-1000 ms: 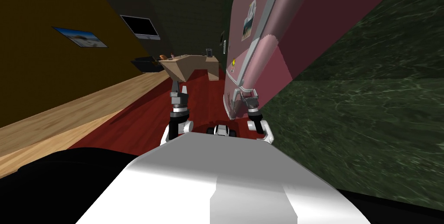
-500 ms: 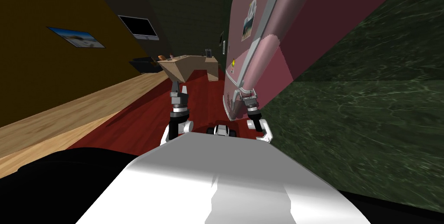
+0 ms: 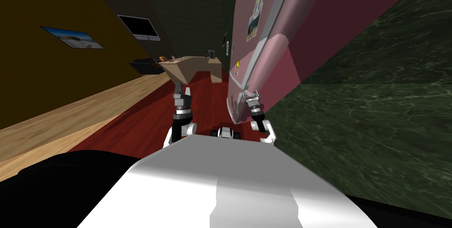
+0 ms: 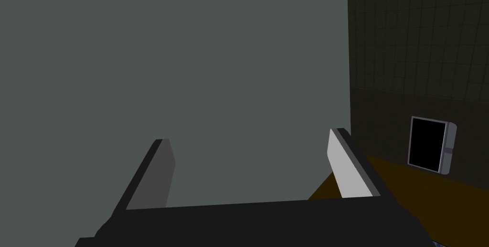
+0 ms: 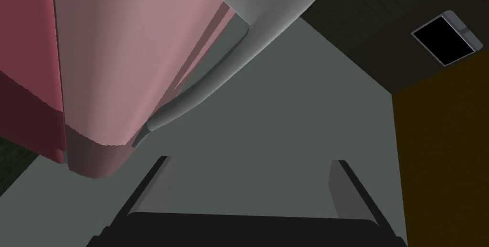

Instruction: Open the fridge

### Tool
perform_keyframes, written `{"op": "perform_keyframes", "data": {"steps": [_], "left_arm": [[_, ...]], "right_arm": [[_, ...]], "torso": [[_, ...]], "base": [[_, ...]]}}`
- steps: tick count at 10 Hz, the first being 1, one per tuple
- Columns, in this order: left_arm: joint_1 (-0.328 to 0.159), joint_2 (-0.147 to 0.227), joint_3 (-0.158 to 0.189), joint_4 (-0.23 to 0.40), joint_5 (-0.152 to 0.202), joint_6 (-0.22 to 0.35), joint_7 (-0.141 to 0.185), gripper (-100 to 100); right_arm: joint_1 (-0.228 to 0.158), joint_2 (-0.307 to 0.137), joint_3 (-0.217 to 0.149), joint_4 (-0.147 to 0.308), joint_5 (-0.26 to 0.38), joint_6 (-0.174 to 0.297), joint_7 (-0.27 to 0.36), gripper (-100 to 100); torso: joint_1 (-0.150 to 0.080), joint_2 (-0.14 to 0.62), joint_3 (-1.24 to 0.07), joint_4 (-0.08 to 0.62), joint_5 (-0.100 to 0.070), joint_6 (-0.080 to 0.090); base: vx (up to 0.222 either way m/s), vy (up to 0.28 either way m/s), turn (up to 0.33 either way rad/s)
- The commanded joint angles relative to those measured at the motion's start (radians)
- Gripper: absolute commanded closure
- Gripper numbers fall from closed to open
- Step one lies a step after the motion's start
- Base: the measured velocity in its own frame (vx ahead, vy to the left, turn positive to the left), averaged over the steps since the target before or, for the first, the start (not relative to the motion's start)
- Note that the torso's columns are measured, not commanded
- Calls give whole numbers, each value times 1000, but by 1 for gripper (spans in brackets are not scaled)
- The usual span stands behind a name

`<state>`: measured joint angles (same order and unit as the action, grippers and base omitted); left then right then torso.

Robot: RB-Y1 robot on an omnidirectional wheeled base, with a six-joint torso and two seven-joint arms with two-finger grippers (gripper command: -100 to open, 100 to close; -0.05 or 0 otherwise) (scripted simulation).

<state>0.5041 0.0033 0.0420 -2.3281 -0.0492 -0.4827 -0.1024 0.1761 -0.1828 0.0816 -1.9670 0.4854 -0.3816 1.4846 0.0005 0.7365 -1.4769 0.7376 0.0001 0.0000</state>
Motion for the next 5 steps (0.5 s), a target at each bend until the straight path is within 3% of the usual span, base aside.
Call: {"op": "perform_keyframes", "data": {"steps": [1,5], "left_arm": [[0,0,0,0,0,0,0,0],[0,0,0,0,0,0,0,0]], "right_arm": [[-9,-4,-1,9,7,9,59,-100],[-40,-11,-1,45,37,34,181,-100]], "torso": [[-1,1,0,0,0,0],[0,1,0,0,0,0]], "base": [[29,3,3],[60,11,-19]]}}
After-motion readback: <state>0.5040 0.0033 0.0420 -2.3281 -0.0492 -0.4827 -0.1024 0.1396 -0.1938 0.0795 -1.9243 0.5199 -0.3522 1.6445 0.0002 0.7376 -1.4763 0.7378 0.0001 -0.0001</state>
